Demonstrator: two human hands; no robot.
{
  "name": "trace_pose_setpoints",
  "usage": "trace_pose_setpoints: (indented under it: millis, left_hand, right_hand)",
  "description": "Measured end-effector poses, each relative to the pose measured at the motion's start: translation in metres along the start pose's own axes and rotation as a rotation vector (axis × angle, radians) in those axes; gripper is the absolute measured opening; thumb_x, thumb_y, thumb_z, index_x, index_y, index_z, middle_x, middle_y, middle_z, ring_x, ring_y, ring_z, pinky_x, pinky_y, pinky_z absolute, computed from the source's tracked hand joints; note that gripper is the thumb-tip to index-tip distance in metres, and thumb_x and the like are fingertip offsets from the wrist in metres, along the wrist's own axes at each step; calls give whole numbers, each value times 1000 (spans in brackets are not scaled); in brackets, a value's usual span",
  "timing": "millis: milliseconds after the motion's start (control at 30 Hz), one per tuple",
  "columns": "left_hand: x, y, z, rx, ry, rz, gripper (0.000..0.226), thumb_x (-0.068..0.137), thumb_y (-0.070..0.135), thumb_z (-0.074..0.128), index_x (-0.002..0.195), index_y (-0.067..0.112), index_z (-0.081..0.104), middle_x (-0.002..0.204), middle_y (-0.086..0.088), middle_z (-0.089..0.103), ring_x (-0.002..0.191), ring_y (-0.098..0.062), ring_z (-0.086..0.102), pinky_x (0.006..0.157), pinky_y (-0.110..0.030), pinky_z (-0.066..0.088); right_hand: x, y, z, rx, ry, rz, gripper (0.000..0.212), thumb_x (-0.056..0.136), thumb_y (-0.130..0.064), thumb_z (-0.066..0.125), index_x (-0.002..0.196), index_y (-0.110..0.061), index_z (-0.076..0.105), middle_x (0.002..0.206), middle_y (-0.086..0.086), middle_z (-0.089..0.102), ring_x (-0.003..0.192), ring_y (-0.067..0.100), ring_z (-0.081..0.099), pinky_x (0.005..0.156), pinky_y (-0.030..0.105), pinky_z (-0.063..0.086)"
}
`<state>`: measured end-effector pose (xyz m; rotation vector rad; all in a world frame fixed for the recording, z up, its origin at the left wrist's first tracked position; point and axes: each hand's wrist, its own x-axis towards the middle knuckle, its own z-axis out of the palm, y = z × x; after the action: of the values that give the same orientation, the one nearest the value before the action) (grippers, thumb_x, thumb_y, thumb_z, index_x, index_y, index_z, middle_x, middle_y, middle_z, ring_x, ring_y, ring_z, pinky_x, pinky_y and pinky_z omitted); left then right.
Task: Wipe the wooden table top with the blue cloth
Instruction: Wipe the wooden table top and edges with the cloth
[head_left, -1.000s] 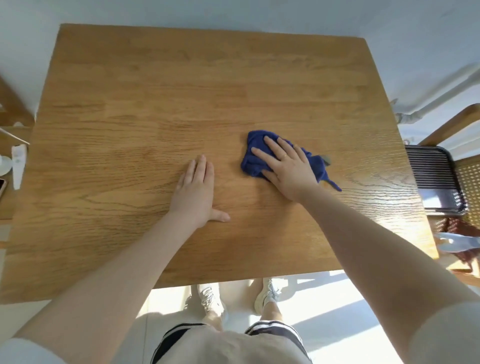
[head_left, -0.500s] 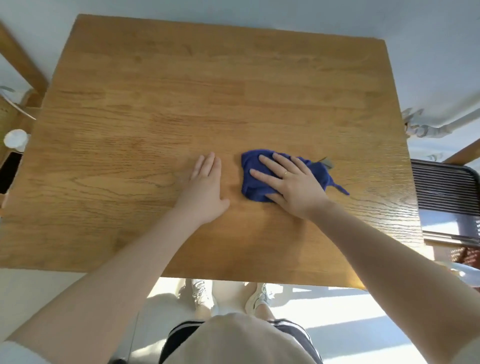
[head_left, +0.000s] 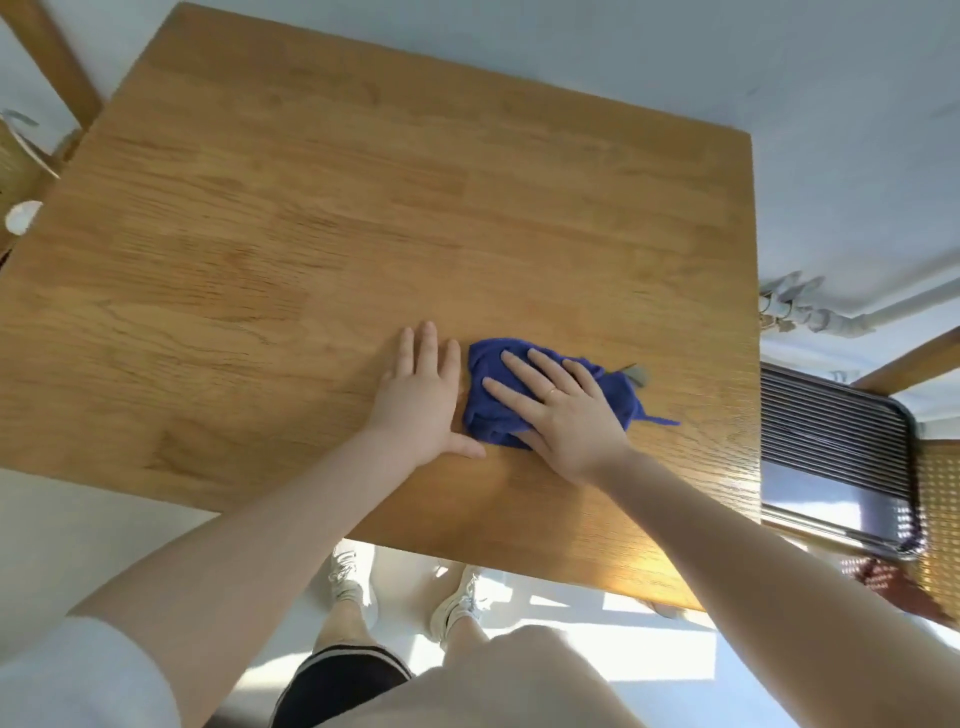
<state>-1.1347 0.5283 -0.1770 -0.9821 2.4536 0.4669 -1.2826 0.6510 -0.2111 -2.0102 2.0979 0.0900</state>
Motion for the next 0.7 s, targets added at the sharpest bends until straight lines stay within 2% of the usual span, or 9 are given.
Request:
trace_pose_setpoints:
  millis: [100, 200, 333, 400, 467, 533, 600, 700]
  left_hand:
    - [2, 0, 0, 15, 24, -14, 123, 65, 65, 67, 149, 14, -7, 155, -12, -19, 144, -31, -14, 115, -43, 15]
    - [3, 1, 2, 23, 12, -26, 126, 63, 65, 69, 148, 16, -10, 155, -12, -20, 144, -30, -13, 115, -43, 13]
    - [3, 4, 2, 33, -9, -40, 122, 66, 65, 67, 148, 24, -14, 154, -14, -23, 143, -31, -14, 116, -43, 3]
    - [2, 5, 2, 55, -8, -36, 121, 66, 65, 66, 148, 24, -13, 153, -15, -23, 143, -32, -14, 116, -43, 0]
    - [2, 5, 5, 64, -3, -44, 119, 67, 65, 65, 148, 25, -13, 154, -15, -23, 143, -32, -14, 116, -43, -1]
    - [5, 6, 3, 74, 2, -50, 119, 67, 65, 65, 148, 25, -12, 154, -16, -22, 143, -33, -14, 116, -44, -1]
    - [4, 7, 0, 84, -19, -52, 120, 67, 65, 66, 148, 23, -12, 154, -17, -21, 143, -34, -13, 117, -44, -1]
    - [6, 9, -2, 86, -35, -54, 120, 68, 64, 66, 148, 22, -13, 153, -18, -22, 143, -35, -13, 117, -45, 1]
  right_hand:
    - [29, 25, -10, 10, -8, 19, 53, 89, -49, 24, 141, -37, 31, 151, 1, 31, 138, 28, 30, 109, 49, 25]
    - [62, 49, -18, 48, 35, 243, 48, 97, -44, 29, 144, -40, 18, 157, -4, 14, 144, 22, 10, 114, 44, 10]
    - [78, 52, -23, 107, 92, 376, 47, 98, -38, 31, 144, -41, 19, 157, -2, 13, 144, 22, 7, 115, 43, 7]
    - [60, 38, -18, 114, 97, 352, 48, 97, -32, 35, 143, -40, 22, 156, -1, 15, 144, 23, 9, 115, 44, 7]
    - [29, 21, -8, 85, 93, 218, 51, 95, -27, 38, 142, -39, 25, 155, 1, 19, 143, 26, 15, 114, 47, 10]
    - [2, 14, -1, 58, 82, 69, 51, 90, -30, 34, 140, -38, 32, 151, 3, 30, 139, 31, 28, 110, 52, 20]
    - [-9, 20, 0, 55, 41, -2, 51, 86, -34, 30, 137, -36, 37, 147, 5, 38, 134, 32, 36, 106, 53, 26]
    - [4, 32, -5, 77, 60, 103, 51, 89, -39, 25, 139, -39, 35, 151, 1, 31, 139, 29, 28, 110, 50, 20]
